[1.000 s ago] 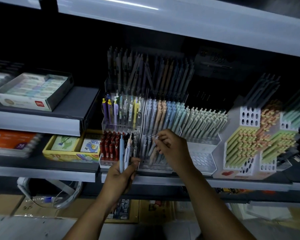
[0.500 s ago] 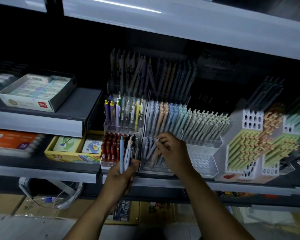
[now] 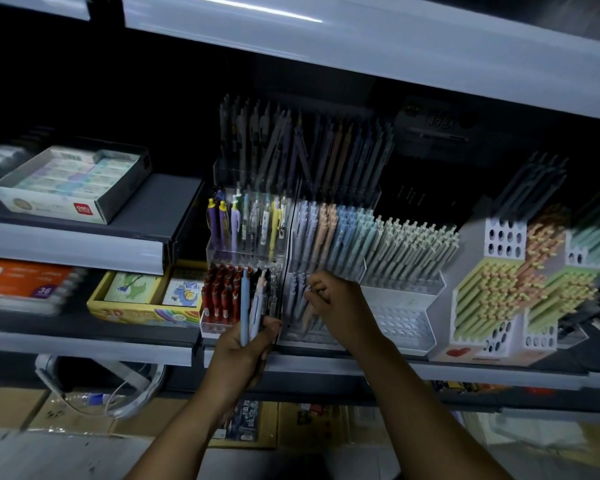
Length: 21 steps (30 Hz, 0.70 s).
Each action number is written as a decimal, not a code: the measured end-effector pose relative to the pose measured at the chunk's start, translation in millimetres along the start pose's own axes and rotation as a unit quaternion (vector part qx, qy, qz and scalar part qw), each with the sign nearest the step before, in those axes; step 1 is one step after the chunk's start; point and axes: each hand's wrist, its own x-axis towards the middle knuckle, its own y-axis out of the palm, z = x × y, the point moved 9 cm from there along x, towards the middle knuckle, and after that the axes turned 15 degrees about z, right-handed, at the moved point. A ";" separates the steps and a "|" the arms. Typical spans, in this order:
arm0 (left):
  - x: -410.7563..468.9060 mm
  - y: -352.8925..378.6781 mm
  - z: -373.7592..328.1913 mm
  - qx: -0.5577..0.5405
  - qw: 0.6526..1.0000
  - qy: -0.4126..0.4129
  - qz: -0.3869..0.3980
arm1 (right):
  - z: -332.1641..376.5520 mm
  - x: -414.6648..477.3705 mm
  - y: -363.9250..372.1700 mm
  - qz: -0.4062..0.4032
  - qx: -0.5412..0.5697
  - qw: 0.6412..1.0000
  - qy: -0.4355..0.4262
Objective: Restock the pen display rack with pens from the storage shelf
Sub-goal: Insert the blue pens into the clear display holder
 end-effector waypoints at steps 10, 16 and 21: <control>-3.1 8.5 -7.7 0.008 0.998 0.009 0.056 | 6.6 7.1 12.4 0.003 -0.117 0.993 0.001; -2.4 11.9 -7.4 -0.006 0.998 0.002 0.065 | 9.9 4.3 13.1 0.002 -0.092 0.996 0.004; -1.7 11.4 -3.5 -0.018 0.998 -0.010 0.060 | 31.1 -8.0 -0.5 -0.064 0.049 0.997 -0.014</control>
